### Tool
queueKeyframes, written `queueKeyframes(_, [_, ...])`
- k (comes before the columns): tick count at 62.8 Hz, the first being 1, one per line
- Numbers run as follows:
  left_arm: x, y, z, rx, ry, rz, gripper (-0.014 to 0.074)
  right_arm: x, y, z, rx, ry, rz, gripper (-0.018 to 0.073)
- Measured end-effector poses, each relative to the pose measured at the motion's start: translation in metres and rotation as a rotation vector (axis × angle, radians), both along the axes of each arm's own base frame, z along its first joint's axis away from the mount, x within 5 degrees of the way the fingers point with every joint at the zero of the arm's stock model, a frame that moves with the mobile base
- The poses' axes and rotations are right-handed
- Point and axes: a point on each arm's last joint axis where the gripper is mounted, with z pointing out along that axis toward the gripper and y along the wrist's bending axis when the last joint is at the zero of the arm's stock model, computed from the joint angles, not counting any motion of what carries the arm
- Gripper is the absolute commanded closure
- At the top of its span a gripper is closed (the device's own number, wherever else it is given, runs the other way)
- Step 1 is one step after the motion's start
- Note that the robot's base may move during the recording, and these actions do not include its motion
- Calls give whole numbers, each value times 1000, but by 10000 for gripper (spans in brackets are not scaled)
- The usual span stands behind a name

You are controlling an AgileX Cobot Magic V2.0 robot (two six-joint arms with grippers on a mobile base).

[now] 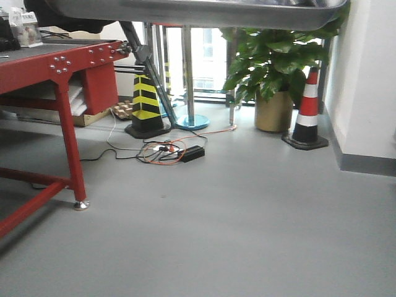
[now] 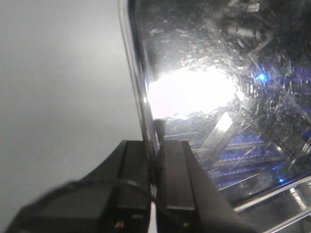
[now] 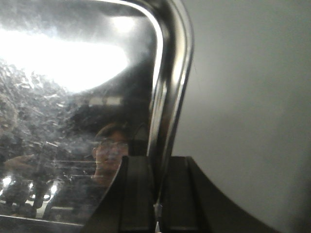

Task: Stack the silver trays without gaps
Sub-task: 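Carry the tray in both grippers while driving to another shelf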

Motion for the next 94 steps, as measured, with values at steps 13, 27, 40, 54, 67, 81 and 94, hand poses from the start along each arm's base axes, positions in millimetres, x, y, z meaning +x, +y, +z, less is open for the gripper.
queueKeyframes(13, [0, 0, 0, 0, 0, 0, 643, 0, 0, 0, -2, -1, 0, 498])
queueKeyframes(27, [0, 0, 0, -1, 0, -2, 643, 0, 0, 0, -2, -1, 0, 498])
queueKeyframes(40, [0, 0, 0, -3, 2, -4, 643, 1, 0, -1, -5, 1, -1, 498])
queueKeyframes(54, [-1, -1, 0, -10, 6, -7, 643, 1, 0, -1, -7, 1, -1, 498])
queueKeyframes(67, [-1, -1, 0, -14, 8, -8, 643, 1, 0, -1, -10, -1, -2, 498])
queueKeyframes(81, [-1, -1, 0, -13, 8, -11, 643, 1, 0, -1, -10, -1, -2, 498])
queueKeyframes(94, [-1, -2, 0, -14, 8, -11, 643, 1, 0, -1, -10, -1, -2, 498])
